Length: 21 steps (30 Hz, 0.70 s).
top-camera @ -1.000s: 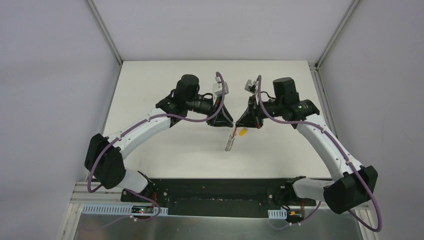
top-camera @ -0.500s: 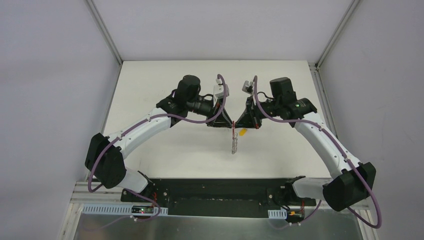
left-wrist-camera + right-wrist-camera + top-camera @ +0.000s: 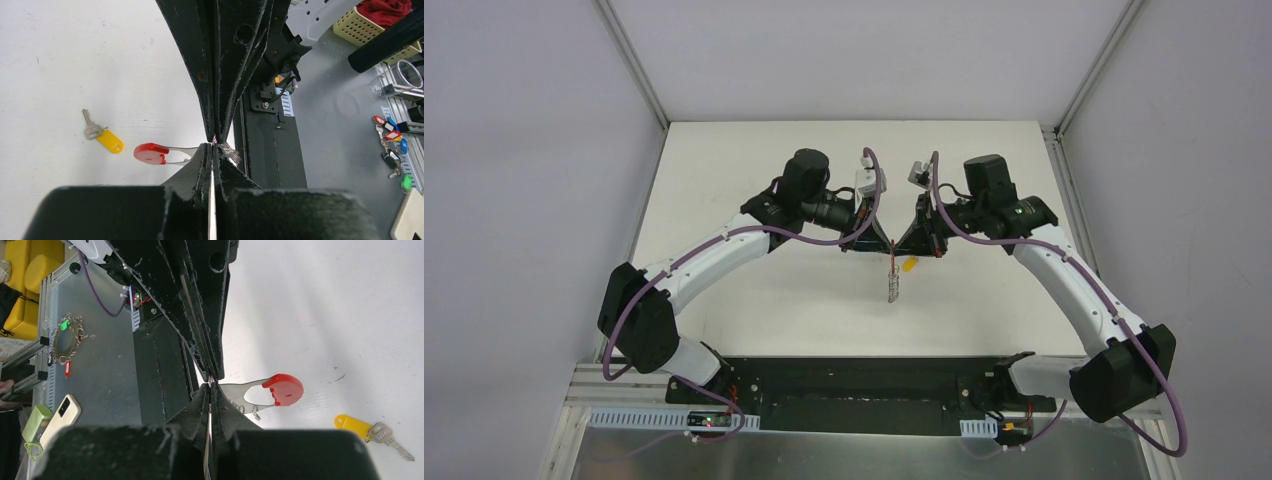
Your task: Put the keys on the keyring
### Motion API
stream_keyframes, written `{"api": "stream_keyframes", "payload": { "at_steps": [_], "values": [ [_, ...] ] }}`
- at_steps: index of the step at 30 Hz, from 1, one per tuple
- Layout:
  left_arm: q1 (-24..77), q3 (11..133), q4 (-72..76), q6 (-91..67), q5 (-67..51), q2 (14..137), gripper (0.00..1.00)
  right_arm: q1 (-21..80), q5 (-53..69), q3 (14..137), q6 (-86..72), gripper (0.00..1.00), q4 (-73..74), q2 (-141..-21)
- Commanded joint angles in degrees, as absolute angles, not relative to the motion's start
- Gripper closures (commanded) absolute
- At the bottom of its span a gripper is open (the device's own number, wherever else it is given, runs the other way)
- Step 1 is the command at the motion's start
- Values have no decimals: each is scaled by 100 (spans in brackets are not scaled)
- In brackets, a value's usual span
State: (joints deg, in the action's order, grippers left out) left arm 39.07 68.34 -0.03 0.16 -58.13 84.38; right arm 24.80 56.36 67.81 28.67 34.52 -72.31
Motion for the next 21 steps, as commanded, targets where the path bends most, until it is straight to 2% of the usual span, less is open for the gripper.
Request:
{"api": "stream_keyframes", "payload": {
  "at_steps": [1, 3, 7, 10, 14, 21],
  "values": [
    [3990, 7041, 71, 69, -6027, 8435, 100, 2505, 5788, 6835, 2808, 100, 3191, -7098],
    [3990, 7036, 75, 24, -6089, 8402, 100, 2492, 5757, 6745, 2747, 97, 3070, -7015],
    [3937, 6848, 478, -374, -6143, 8293, 100, 2214, 5873, 6419, 2400, 76, 2590, -6717],
    [3889, 6523, 1349, -1042, -6207, 8230, 100, 1924, 6164, 6140, 2074, 68, 2148, -6488],
    [3850, 6241, 2499, -1938, -6253, 8234, 100, 1765, 6443, 5966, 1980, 65, 2004, -6348],
    [3850, 6155, 2917, -2326, -6163, 8293, 100, 1724, 6854, 5887, 1852, 67, 1847, -6378]
  ]
}}
